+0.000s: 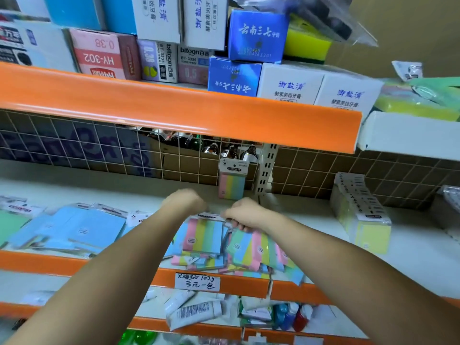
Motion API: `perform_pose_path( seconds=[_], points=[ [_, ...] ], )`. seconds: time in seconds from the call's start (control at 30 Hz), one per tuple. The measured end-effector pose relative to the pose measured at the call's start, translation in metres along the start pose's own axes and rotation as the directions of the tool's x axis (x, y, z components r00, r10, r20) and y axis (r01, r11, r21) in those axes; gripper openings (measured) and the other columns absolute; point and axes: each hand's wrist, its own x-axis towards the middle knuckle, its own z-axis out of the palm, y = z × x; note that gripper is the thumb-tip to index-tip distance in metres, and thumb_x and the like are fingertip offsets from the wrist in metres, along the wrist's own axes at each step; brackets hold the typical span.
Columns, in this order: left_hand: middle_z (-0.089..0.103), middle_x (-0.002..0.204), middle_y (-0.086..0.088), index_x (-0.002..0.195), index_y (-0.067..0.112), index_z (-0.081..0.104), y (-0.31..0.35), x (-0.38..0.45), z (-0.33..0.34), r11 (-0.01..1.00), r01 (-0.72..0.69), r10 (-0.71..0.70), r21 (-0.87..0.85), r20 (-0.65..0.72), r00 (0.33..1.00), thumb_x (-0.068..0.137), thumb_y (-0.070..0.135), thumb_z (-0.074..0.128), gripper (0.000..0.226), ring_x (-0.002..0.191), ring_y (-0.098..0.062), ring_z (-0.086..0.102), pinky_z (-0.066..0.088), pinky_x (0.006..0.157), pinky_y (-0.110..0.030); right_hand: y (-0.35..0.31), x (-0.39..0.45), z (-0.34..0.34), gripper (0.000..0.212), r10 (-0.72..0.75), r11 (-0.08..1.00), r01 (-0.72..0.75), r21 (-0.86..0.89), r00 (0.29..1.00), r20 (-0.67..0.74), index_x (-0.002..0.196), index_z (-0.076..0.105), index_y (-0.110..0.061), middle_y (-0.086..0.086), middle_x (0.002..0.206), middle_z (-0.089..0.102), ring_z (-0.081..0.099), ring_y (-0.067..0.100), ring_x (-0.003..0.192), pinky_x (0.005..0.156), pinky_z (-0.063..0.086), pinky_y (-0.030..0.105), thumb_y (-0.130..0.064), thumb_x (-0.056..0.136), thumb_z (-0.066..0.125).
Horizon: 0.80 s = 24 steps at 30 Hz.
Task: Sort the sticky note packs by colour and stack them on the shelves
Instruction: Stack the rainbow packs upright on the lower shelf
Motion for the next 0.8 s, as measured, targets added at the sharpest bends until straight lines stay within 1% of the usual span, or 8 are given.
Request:
perform_pose_path(
  seconds=[0.17,0.27,0.37,0.47,0.53,0.6,0.7,0.8],
  points=[
    [0.065,0.083,-0.003,0.098,0.018,0.061,-0.009,-0.012,0.0,0.99,0.082,-0.102,0.113,0.179,0.979,0.071,0.075,0.048,0.064,0.08,-0.022,0.068,0.052,0.089,-0.033,-0.004,-0.015,0.012,0.036,0.028,1.0,-0.028,0.009,0.999,0.021,0.078,0.058,-0.006,0.01,0.056,0.063,0.047,0.013,0.036,0.038,0.035,0.014,-0.04,0.081,0.071],
    [0.066,0.089,-0.012,0.125,0.004,0.052,-0.01,-0.022,-0.001,0.989,0.117,-0.143,0.095,0.348,0.926,0.086,0.07,0.036,0.079,0.078,-0.025,0.068,0.053,0.082,-0.03,-0.004,-0.022,0.016,0.049,0.043,0.999,-0.043,-0.011,0.998,0.035,0.086,0.057,0.001,0.016,0.062,0.066,0.047,0.015,0.041,0.039,0.036,0.017,-0.044,0.077,0.074],
    [0.067,0.093,-0.022,0.122,-0.012,0.051,-0.008,-0.03,0.0,0.987,0.156,-0.157,0.037,0.424,0.892,0.093,0.062,0.033,0.082,0.086,-0.031,0.065,0.051,0.079,-0.034,-0.006,-0.027,0.018,0.05,0.059,0.998,-0.058,-0.027,0.998,0.037,0.086,0.057,0.002,0.017,0.063,0.066,0.044,0.014,0.038,0.04,0.035,0.018,-0.043,0.076,0.076],
    [0.064,0.073,-0.02,0.109,-0.012,0.054,-0.007,-0.03,0.002,0.988,0.156,-0.148,0.018,0.445,0.883,0.094,0.059,0.033,0.076,0.073,-0.028,0.064,0.052,0.072,-0.032,-0.008,-0.028,0.022,0.047,0.072,0.996,-0.069,-0.055,0.996,0.05,0.08,0.055,0.0,0.019,0.067,0.067,0.044,0.015,0.038,0.039,0.035,0.019,-0.04,0.075,0.079],
    [0.064,0.073,-0.021,0.102,-0.013,0.053,-0.006,-0.024,0.004,0.987,0.155,-0.152,0.03,0.451,0.879,0.094,0.057,0.034,0.072,0.067,-0.028,0.064,0.052,0.064,-0.032,-0.009,-0.03,0.024,0.045,0.076,0.996,-0.073,-0.058,0.996,0.054,0.077,0.055,-0.001,0.016,0.066,0.066,0.047,0.017,0.04,0.038,0.035,0.018,-0.038,0.074,0.081],
    [0.065,0.076,-0.023,0.11,-0.014,0.052,-0.004,-0.021,0.006,0.987,0.159,-0.157,0.034,0.457,0.876,0.094,0.054,0.037,0.071,0.065,-0.03,0.065,0.053,0.058,-0.032,-0.009,-0.033,0.028,0.041,0.057,0.994,-0.052,-0.096,0.997,0.055,0.075,0.057,-0.005,0.01,0.068,0.067,0.055,0.017,0.044,0.036,0.035,0.017,-0.039,0.074,0.081],
    [0.065,0.072,-0.023,0.106,-0.013,0.05,0.001,-0.022,0.006,0.986,0.16,-0.166,0.049,0.418,0.893,0.093,0.048,0.043,0.062,0.056,-0.029,0.065,0.055,0.063,-0.034,-0.008,-0.035,0.032,0.04,0.03,0.986,-0.021,-0.164,0.998,0.052,0.075,0.059,-0.009,0.009,0.077,0.072,0.061,0.017,0.049,0.04,0.037,0.02,-0.043,0.074,0.079],
    [0.065,0.071,-0.022,0.095,-0.01,0.051,0.005,-0.024,0.003,0.985,0.152,-0.174,0.086,0.395,0.902,0.094,0.049,0.04,0.06,0.049,-0.026,0.066,0.053,0.062,-0.03,-0.008,-0.034,0.031,0.039,0.049,0.988,-0.041,-0.15,0.998,0.049,0.073,0.058,-0.008,0.008,0.065,0.067,0.056,0.014,0.043,0.041,0.034,0.02,-0.04,0.075,0.079]
  ],
)
